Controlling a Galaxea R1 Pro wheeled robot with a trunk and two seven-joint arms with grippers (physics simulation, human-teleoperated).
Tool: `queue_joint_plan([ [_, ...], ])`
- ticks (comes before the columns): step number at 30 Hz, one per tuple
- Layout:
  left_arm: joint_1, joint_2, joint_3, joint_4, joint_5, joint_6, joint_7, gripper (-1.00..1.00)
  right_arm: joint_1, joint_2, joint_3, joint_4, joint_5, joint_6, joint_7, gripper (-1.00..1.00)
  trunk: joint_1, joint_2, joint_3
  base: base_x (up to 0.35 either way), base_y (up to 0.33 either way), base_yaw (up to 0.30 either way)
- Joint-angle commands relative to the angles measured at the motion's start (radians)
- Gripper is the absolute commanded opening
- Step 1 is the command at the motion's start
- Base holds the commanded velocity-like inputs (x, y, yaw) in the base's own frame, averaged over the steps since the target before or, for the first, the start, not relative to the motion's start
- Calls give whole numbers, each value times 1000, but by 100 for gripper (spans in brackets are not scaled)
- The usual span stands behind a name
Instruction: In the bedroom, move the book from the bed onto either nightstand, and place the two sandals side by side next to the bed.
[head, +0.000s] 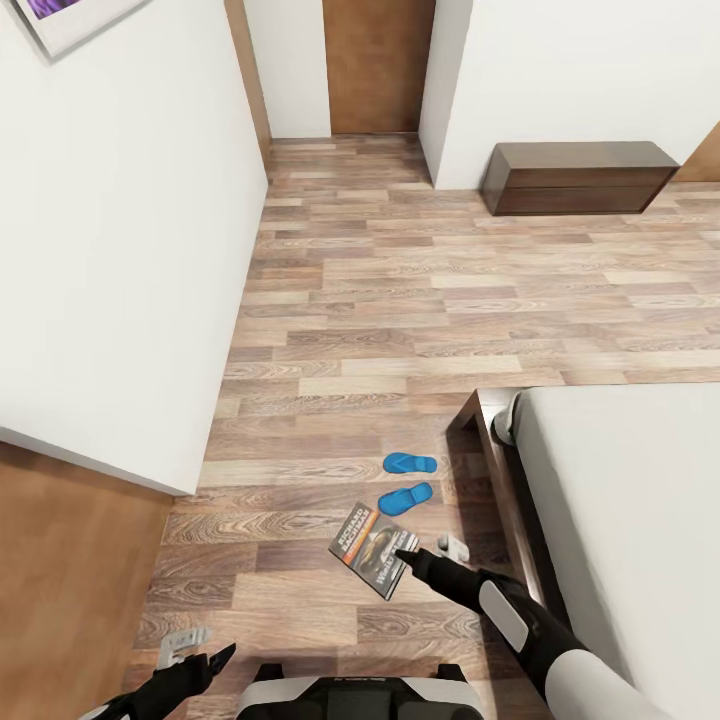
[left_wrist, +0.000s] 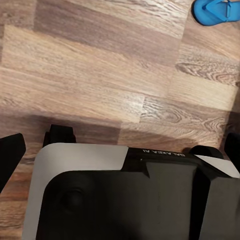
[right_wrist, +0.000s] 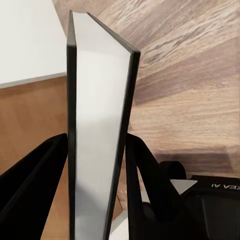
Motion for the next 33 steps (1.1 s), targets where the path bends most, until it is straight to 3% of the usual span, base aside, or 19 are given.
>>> queue_joint_plan([
  [1,-1,0,7,2,-10,-6,-1,100,0,-1,5,1,-9,4,-1,-100,0,-1,-1,0,0,0],
  [17,0,0,7,3,-10,-6,-2,100,0,-1,4,1,-11,10,22,-100,0,-1,-1,0,0,0],
  [19,1,0,7,3,-10,-6,-2,100,0,-1,4,2,-12,17,101,-100,0,-1,-1,0,0,0],
  [20,1,0,7,3,-10,-6,-3,100,0,-2,3,3,-13,21,210,-100,0,-1,-1,0,0,0],
  [23,1,0,7,3,-10,-6,-4,100,0,-2,3,5,-15,24,337,-100,0,-1,-1,0,0,0],
  [28,1,0,7,3,-11,-6,-4,100,0,-2,2,6,-15,24,386,-100,0,-1,-1,0,0,0],
  [33,1,0,7,3,-10,-6,-4,100,0,-2,2,7,-14,21,391,-100,0,-1,-1,0,0,0],
])
